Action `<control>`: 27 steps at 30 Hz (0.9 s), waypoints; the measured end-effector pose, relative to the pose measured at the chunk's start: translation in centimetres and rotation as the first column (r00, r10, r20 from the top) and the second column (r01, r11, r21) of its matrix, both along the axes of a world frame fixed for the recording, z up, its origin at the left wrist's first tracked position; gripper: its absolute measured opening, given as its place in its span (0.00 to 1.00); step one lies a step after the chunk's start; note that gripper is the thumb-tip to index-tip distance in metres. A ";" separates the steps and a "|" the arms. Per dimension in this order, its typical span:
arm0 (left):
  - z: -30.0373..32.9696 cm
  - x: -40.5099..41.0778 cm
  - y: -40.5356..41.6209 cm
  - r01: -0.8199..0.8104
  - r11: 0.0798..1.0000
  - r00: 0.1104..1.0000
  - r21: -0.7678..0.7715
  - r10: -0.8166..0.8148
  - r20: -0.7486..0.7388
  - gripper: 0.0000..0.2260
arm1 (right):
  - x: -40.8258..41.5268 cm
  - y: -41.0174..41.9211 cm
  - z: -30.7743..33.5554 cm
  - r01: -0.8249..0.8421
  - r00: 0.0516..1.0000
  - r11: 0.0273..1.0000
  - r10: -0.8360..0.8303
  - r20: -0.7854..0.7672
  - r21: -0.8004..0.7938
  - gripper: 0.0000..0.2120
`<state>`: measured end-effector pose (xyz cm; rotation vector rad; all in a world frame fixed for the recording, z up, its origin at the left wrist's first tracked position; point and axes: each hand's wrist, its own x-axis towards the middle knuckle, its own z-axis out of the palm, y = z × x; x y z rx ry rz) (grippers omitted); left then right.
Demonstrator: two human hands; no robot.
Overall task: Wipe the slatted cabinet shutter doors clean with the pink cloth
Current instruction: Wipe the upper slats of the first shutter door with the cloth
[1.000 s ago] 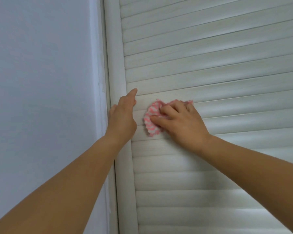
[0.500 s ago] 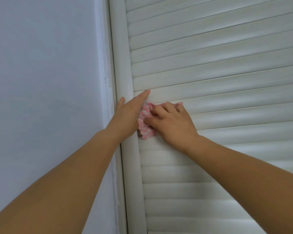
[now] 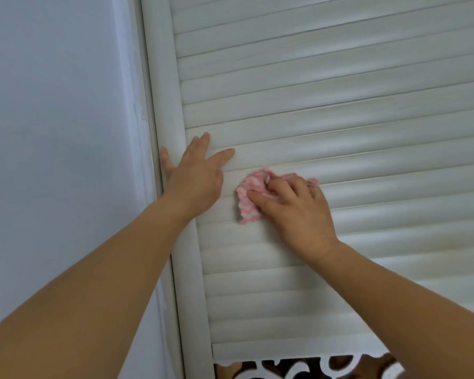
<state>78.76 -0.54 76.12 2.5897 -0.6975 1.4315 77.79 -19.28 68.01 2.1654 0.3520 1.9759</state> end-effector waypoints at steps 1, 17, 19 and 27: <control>-0.1 -0.1 -0.1 -0.011 1.000 1.000 0.008 0.011 -0.013 0.20 | -0.6 -1.2 -0.1 0.027 1.000 0.999 -0.027 -0.006 0.037 0.19; -1.0 0.5 -1.3 -0.104 0.995 0.993 0.008 0.105 -0.058 0.41 | -2.1 0.9 3.6 0.180 0.976 0.923 -0.124 -0.179 0.341 0.19; -1.1 0.7 -1.3 -0.096 0.995 0.994 -0.003 0.096 -0.054 0.41 | -1.8 1.5 3.9 0.154 0.969 0.974 -0.116 -0.217 0.168 0.18; -1.3 0.7 -1.2 -0.113 0.994 0.993 0.017 0.113 -0.025 0.40 | -4.2 -6.3 4.6 0.213 0.968 0.934 -0.164 -0.189 0.285 0.13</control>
